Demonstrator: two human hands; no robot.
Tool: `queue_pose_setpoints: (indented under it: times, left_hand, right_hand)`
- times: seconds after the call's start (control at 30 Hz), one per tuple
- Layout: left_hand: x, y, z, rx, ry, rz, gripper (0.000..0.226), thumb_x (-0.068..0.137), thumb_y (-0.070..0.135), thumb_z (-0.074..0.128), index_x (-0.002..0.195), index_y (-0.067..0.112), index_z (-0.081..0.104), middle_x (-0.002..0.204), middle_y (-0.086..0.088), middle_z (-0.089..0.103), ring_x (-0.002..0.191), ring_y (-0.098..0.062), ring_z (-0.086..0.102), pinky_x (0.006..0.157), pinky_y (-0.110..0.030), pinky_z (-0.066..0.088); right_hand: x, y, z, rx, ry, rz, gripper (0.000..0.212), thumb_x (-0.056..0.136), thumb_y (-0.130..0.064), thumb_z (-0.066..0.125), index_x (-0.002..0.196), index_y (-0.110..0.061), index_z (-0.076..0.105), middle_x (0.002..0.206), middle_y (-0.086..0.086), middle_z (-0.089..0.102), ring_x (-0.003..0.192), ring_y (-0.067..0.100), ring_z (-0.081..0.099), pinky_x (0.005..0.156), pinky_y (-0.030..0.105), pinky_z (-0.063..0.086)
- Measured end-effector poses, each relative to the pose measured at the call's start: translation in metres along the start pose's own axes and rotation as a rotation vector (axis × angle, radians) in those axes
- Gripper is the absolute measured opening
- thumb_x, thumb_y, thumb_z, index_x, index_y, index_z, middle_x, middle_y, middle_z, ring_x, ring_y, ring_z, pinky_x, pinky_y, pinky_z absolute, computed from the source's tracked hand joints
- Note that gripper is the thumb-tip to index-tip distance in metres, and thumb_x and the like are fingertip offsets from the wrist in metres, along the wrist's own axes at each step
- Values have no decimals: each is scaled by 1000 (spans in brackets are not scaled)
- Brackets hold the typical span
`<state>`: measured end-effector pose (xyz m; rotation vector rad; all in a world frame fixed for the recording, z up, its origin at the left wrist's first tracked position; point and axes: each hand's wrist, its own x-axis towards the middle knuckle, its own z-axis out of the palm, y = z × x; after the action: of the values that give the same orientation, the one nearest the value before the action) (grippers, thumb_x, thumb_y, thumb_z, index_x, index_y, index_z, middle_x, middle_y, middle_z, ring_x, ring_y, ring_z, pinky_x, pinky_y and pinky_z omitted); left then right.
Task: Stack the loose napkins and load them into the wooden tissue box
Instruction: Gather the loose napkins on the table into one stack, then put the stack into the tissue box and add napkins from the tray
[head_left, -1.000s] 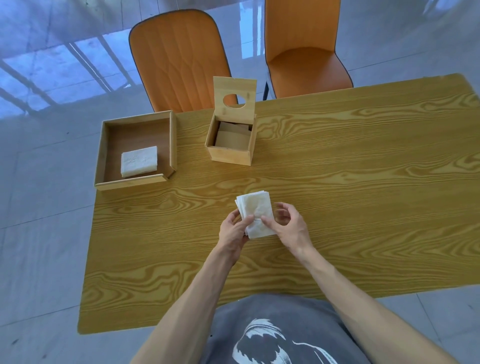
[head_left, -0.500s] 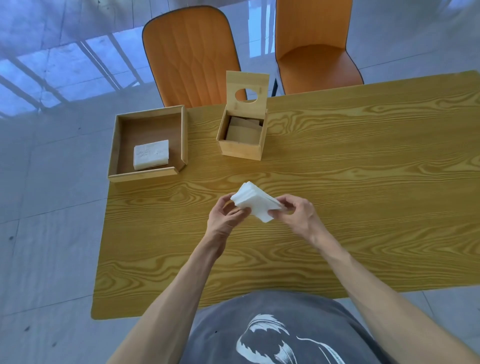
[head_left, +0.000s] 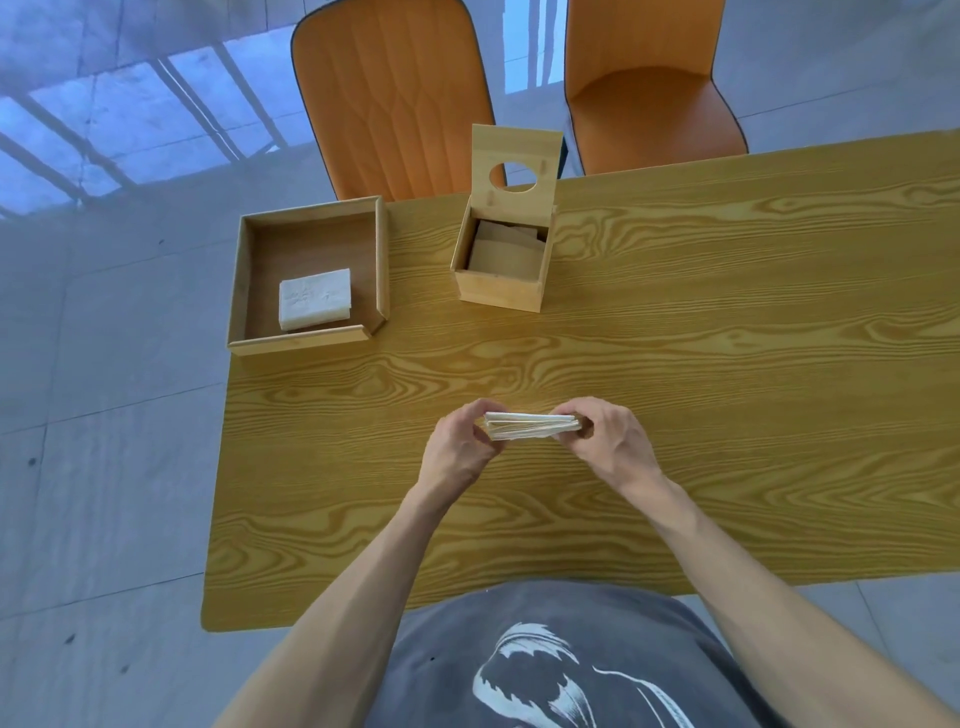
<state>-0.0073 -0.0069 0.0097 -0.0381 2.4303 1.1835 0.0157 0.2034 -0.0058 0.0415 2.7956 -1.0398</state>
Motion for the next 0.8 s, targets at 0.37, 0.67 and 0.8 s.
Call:
queue_pose_setpoints:
  times: [0.37,0.67,0.8]
  left_hand:
    - [7,-2,-12,-69,-4,-12,27,78,13,75,100,27,70,88,6,72,68,-4,61,73,-36,56]
    - [13,-9,-25,-60,-26,-26,24,81,21,76,102,31,70,98,12,73,74,-4,66,76,-38,58]
    - [23,-1,-33,-67,-1,-2,24,84,29,75,107,26,71,98,12,74,80,-5,68,76,-34,57]
  right_hand:
    - [4,-16,-2,71,39,15,21,83,-26,76,103,-24,74,99,-8,74,74,8,65,70,23,51]
    - [9,-19,-3,99,0,58,22,84,-31,74,105,-27,72,98,-12,73,73,3,65,71,25,55]
    - [19,-20,-9,144,25,96,22,85,-31,73,105,-21,73,96,-10,74,76,7,67,75,32,57]
